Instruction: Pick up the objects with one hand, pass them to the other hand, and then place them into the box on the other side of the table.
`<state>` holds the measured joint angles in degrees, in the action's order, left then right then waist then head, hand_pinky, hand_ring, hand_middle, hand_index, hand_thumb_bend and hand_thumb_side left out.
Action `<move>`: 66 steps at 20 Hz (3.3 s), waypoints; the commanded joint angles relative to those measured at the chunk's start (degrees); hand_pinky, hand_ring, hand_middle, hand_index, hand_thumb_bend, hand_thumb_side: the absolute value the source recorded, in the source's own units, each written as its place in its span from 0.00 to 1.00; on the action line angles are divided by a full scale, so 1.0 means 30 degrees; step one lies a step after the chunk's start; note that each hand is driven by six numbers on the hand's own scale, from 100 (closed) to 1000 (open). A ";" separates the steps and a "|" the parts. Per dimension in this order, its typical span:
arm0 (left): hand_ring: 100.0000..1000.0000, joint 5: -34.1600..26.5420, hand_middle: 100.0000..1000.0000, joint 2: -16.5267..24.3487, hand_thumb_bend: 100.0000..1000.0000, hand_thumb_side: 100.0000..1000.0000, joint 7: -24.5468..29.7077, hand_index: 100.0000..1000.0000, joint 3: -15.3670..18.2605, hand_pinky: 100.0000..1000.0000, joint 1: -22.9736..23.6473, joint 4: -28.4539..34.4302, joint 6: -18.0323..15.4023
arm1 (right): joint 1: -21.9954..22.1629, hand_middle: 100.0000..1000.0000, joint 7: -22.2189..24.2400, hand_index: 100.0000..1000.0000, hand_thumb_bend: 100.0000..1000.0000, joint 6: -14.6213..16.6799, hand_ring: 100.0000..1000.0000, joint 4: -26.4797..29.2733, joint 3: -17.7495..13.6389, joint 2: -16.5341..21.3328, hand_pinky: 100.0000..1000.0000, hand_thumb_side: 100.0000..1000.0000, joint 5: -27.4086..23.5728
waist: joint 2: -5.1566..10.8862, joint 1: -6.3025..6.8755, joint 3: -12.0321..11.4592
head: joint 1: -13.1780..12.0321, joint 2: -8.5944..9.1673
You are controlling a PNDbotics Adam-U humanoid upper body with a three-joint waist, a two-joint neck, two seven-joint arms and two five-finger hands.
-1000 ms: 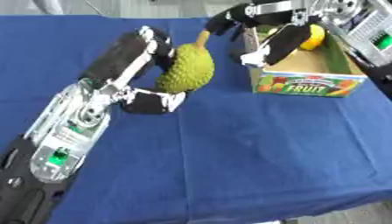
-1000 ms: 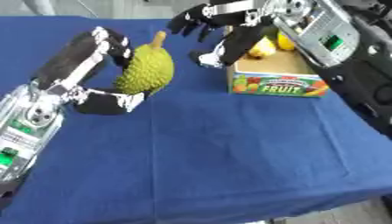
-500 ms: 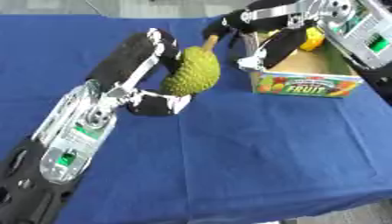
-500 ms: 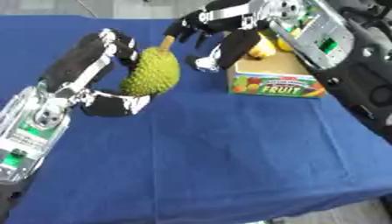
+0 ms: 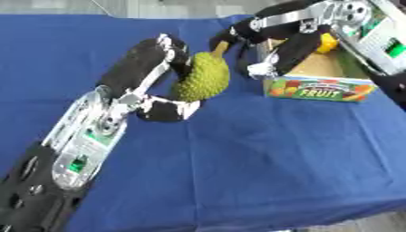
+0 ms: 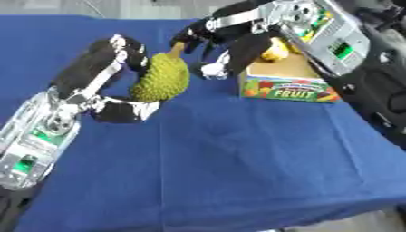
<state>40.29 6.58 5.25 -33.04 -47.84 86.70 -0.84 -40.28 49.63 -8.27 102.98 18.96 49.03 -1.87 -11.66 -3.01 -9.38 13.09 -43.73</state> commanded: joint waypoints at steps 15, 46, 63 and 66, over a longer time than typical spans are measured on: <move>0.42 0.0588 0.33 -0.0200 0.23 0.00 -0.0509 0.24 0.0384 0.47 -0.0262 0.0618 0.0060 | -0.0205 0.96 0.0061 1.00 0.00 -0.0262 0.97 0.0251 0.0005 -0.0398 0.83 0.44 0.0386 | 0.0476 -0.0128 -0.0240 | -0.0057 0.0096; 0.41 0.1726 0.32 -0.0911 0.26 0.00 -0.1131 0.24 0.0763 0.47 -0.0475 0.1272 0.0318 | 0.0133 0.84 0.0255 1.00 0.00 -0.0108 0.79 -0.0174 0.0120 -0.0909 0.56 0.48 0.0321 | 0.0351 -0.0137 -0.0339 | 0.0122 0.0123; 0.41 0.2077 0.32 -0.1254 0.26 0.00 -0.1586 0.24 0.1010 0.46 -0.0360 0.1121 0.0495 | 0.0304 0.41 -0.3561 0.57 0.00 -0.2356 0.62 -0.0009 -0.0114 -0.1158 0.28 0.31 -0.2754 | 0.0288 -0.0205 -0.0302 | 0.0150 0.0101; 0.41 0.2064 0.32 -0.1351 0.24 0.00 -0.1587 0.24 0.0983 0.46 -0.0328 0.0995 0.0482 | 0.0295 0.35 -0.4915 0.51 0.00 -0.2901 0.54 0.0220 -0.0154 -0.1136 0.26 0.21 -0.3708 | 0.0282 -0.0208 -0.0276 | 0.0137 0.0121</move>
<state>46.20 3.04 0.87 -30.89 -47.86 88.90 0.58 -38.80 36.40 -16.39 102.41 19.18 44.69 -11.55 -11.69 -3.01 -10.29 13.49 -43.72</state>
